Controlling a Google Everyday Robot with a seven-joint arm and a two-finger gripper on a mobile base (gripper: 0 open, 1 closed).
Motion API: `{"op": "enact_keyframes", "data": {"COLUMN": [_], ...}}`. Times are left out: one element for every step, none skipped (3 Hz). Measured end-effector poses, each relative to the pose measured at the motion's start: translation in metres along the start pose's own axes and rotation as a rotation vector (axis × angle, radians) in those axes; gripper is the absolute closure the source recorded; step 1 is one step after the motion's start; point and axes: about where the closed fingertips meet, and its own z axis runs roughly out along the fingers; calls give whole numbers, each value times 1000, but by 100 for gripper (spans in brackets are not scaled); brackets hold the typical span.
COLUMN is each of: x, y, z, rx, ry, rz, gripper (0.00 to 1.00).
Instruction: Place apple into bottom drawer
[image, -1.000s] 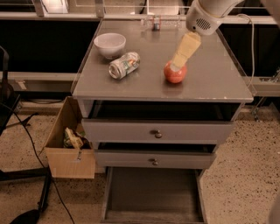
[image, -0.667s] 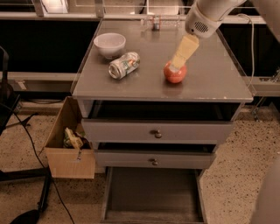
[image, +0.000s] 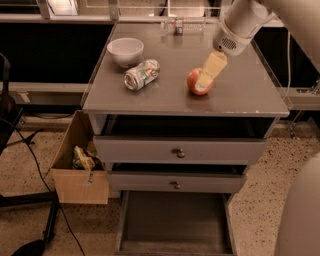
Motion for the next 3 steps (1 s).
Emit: {"op": "enact_keyframes", "data": {"x": [2, -2, -12], "y": [7, 15, 24], "z": [19, 32, 44], "rx": [-30, -55, -75], "ry": [8, 16, 16], "rz": [-1, -18, -44], "gripper": [0, 0, 0]}}
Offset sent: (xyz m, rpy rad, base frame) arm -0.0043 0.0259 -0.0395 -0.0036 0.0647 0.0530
